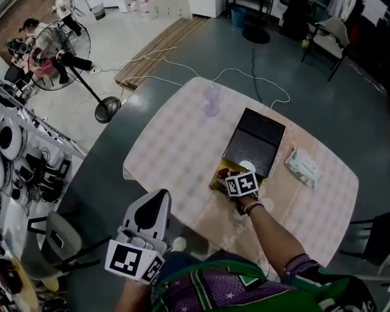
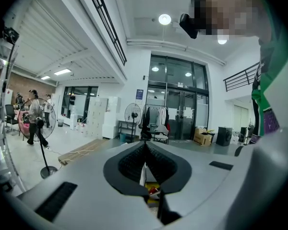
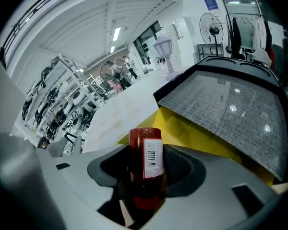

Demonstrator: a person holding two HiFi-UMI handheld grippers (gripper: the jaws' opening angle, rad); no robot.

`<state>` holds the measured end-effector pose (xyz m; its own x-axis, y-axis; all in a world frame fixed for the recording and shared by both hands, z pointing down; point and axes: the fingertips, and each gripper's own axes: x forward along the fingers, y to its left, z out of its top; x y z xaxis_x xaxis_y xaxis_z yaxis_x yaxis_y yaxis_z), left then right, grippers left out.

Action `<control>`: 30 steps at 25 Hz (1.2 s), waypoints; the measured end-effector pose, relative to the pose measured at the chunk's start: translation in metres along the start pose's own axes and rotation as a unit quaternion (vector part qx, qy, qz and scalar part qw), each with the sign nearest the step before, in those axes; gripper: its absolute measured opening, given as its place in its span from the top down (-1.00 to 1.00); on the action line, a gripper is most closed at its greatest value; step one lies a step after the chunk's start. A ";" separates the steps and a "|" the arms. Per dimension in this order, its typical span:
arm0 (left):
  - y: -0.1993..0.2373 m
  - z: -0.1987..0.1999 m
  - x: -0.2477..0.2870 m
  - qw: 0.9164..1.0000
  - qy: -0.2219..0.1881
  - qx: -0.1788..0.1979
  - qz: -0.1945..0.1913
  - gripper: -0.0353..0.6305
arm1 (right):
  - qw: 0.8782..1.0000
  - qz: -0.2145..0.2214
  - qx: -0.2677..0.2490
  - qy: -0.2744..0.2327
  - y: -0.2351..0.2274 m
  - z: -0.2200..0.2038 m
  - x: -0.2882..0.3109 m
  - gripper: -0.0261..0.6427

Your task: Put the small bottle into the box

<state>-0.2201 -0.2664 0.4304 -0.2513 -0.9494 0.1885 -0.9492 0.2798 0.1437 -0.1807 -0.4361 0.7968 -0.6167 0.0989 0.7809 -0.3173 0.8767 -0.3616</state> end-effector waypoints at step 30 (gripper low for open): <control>0.000 0.013 -0.004 0.994 -0.022 0.008 -0.111 0.82 | 0.990 -0.037 0.056 -0.122 0.018 -0.003 -0.073 0.21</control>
<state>-0.2210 -0.2643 0.4172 -0.0430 -0.9928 0.1114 -0.9851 0.0607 0.1610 -0.1391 -0.4262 0.7348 -0.7404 -0.0915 0.6659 -0.4366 0.8187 -0.3730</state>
